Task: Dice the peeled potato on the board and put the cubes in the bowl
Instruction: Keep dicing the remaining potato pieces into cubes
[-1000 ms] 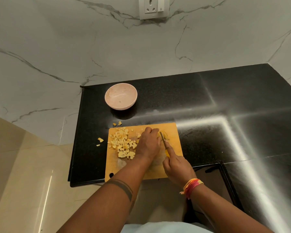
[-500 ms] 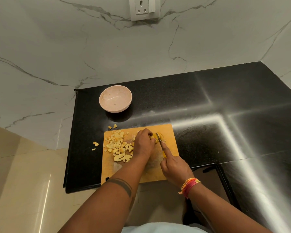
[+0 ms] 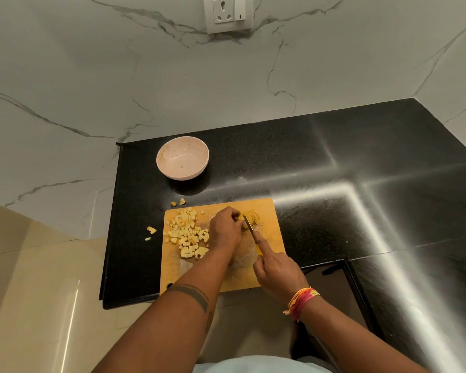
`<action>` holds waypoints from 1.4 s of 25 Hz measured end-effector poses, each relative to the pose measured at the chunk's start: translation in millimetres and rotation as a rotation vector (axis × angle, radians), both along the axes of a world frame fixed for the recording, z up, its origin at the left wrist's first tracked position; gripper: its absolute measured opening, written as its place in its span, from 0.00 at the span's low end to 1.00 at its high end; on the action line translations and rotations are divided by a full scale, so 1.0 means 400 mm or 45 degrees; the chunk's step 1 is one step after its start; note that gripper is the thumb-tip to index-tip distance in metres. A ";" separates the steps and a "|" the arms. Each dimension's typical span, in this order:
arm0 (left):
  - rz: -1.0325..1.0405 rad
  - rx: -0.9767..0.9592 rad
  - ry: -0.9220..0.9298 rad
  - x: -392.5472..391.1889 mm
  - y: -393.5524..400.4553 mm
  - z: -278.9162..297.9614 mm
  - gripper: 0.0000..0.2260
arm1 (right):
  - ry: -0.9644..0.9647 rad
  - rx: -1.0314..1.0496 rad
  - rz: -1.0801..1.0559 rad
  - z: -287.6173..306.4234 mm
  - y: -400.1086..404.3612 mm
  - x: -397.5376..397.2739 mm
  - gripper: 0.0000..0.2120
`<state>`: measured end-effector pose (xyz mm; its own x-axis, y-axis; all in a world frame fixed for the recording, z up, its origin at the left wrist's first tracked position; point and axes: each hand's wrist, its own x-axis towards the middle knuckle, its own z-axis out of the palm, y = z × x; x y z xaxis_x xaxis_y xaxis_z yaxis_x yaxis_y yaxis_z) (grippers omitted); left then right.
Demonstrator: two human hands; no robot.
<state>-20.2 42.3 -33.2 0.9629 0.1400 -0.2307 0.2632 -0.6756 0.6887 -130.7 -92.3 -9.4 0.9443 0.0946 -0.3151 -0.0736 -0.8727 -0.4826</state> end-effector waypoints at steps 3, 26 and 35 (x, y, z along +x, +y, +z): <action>-0.012 -0.006 0.011 0.000 -0.001 0.004 0.13 | 0.009 -0.016 0.022 -0.006 -0.006 0.004 0.34; -0.081 0.013 -0.010 -0.072 -0.013 0.016 0.17 | -0.030 0.017 -0.029 -0.004 -0.004 -0.039 0.35; -0.364 0.259 -0.051 -0.159 -0.007 -0.005 0.19 | 0.055 0.013 -0.073 -0.027 -0.016 -0.117 0.34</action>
